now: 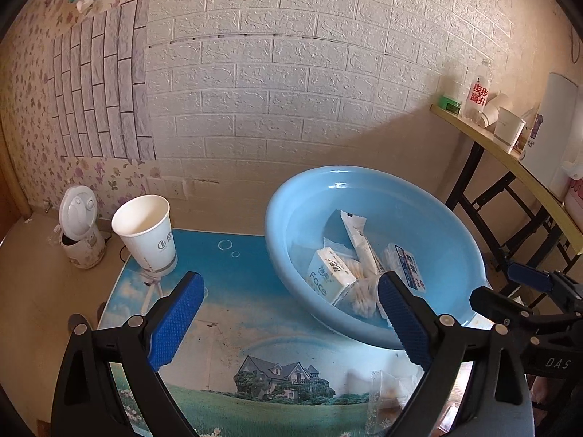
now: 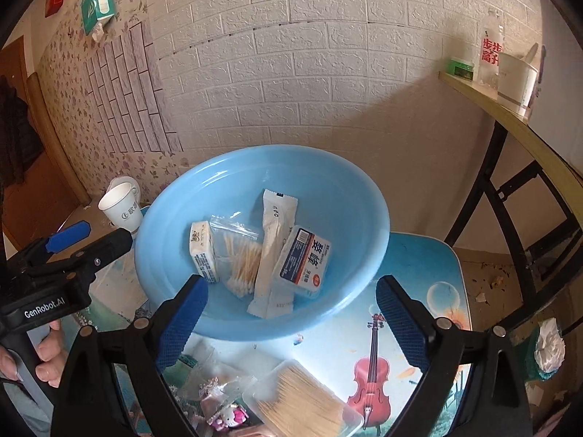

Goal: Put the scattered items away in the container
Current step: 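Withdraw both tools from the basin back over the remaining items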

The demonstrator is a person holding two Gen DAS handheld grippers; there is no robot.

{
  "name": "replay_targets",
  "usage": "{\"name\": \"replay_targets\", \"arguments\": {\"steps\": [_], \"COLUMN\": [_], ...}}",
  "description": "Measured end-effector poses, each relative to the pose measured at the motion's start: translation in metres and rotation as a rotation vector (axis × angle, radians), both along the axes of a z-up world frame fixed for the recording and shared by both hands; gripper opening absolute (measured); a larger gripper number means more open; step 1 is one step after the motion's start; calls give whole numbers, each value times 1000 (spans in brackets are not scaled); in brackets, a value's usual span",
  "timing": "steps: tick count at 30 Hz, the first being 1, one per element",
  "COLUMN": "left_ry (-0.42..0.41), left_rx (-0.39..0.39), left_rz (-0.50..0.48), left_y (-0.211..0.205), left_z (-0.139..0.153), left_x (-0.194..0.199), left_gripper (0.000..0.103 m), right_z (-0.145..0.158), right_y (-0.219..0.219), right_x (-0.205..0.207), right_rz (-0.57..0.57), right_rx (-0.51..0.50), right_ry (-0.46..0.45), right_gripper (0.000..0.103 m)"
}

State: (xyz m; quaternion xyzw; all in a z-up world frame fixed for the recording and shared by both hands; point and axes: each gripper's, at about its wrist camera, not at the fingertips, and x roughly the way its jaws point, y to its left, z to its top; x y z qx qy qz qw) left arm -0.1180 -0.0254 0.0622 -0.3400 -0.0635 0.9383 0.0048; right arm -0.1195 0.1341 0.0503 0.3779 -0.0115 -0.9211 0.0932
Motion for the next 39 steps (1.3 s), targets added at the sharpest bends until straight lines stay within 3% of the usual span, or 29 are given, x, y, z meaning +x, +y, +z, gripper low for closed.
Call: {"name": "replay_targets", "arguments": {"steps": [15,20,24,32,39], "left_ry": [30,40,72,59,73], "left_rx": [-8,-37,-84,-78,-86], "left_rz": [2,21,35,24,30], "left_y": [6,9,15,23,25], "left_z": [14,17,17,6,0], "left_x": [69,90,110,130,143], "left_gripper": [98,98,103,103,103], "right_z": [-2,-1,-1,-20,-19], "right_y": [27,22,17,-6,-8], "right_x": [80,103,125,148,162], "right_rz": [-101,-94,-119,-89,-86], "right_rx": [-91,-66,-51,-13,-19], "right_ry": [-36,-23,38,38,61], "right_gripper": [95,95,95,94,94]}}
